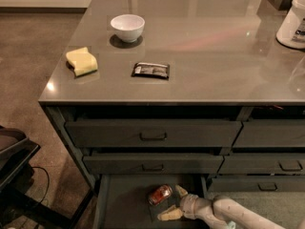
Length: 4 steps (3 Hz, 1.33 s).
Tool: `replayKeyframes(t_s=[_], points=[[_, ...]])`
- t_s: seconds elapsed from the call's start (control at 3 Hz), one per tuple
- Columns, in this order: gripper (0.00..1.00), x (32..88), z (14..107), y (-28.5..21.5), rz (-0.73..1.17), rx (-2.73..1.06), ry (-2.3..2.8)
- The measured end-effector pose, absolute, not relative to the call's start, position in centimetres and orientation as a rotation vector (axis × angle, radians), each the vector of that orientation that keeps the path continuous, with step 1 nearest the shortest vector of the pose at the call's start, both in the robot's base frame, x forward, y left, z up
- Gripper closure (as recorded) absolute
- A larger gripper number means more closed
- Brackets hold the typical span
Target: Pick coke can from bottom drawer and place on counter
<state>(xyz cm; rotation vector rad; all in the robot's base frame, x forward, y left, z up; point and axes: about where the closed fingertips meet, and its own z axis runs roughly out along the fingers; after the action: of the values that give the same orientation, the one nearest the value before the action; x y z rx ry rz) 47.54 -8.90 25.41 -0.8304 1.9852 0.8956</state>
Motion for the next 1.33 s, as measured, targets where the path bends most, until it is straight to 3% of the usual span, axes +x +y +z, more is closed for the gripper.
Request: replayKeyframes(t_s=[1.33], points=[[0.0,52.0,20.2,-6.8,0.911,-0.822,1.944]])
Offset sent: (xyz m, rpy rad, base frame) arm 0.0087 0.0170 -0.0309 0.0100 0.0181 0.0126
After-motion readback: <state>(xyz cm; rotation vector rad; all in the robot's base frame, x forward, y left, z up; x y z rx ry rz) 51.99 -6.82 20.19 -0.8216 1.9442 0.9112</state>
